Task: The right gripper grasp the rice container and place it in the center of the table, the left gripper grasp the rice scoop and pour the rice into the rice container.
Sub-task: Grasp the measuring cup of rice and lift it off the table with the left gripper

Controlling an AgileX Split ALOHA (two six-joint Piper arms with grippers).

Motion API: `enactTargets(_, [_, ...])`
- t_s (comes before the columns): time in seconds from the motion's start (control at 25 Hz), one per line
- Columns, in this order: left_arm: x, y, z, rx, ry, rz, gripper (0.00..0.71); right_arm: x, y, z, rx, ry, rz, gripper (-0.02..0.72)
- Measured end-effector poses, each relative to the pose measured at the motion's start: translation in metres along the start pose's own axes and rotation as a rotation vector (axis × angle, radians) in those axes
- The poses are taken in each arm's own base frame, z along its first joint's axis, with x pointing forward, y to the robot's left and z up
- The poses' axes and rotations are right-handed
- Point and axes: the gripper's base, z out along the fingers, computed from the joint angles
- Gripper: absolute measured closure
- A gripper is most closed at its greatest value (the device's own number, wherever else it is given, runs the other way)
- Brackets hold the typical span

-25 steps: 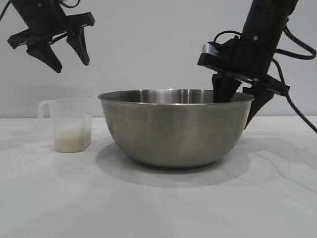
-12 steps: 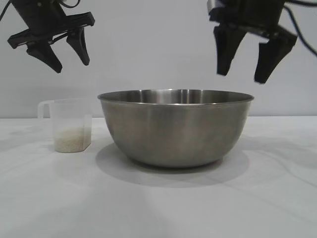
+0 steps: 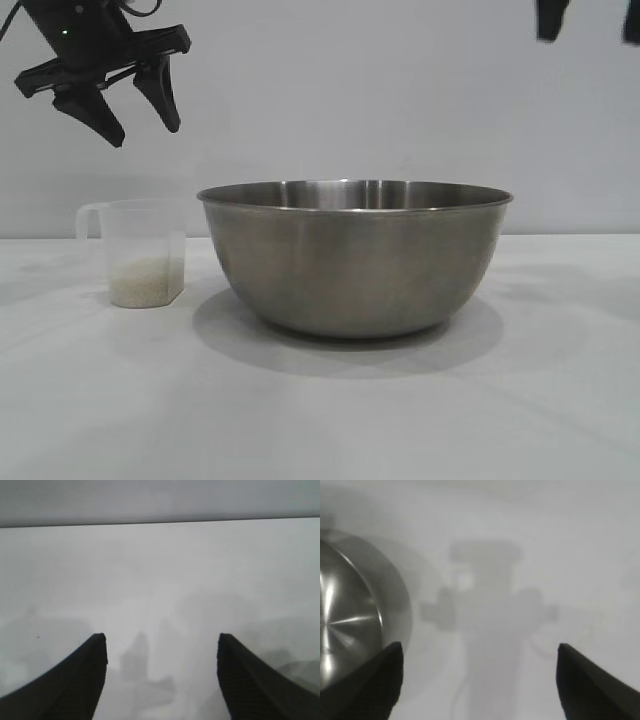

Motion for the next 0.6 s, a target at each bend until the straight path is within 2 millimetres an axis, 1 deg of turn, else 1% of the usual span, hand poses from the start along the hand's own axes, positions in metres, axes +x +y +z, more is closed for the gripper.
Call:
enactTargets(0.12, [0.0,0.0,0.0,-0.003,0.0,0.006,0.294,0.028,-0.004,-0.013,0.01,-0.002,0.016,0.153])
enactTargets(0.28, [0.0,0.0,0.0,-0.003,0.0,0.007,0.294,0.064,0.0,-0.034,0.011,-0.037,0.017,0.153])
enactTargets(0.44, [0.0,0.0,0.0,-0.003,0.0,0.007,0.294,0.104,0.003,-0.046,0.011,-0.064,0.017,0.153])
enactTargets(0.56, [0.0,0.0,0.0,-0.004,0.001,0.009,0.294,0.137,0.006,-0.049,0.012,-0.08,0.017,0.153])
enactTargets(0.6, [0.0,0.0,0.0,-0.004,0.001,0.009,0.294,0.148,0.007,-0.047,0.01,-0.083,0.017,0.153])
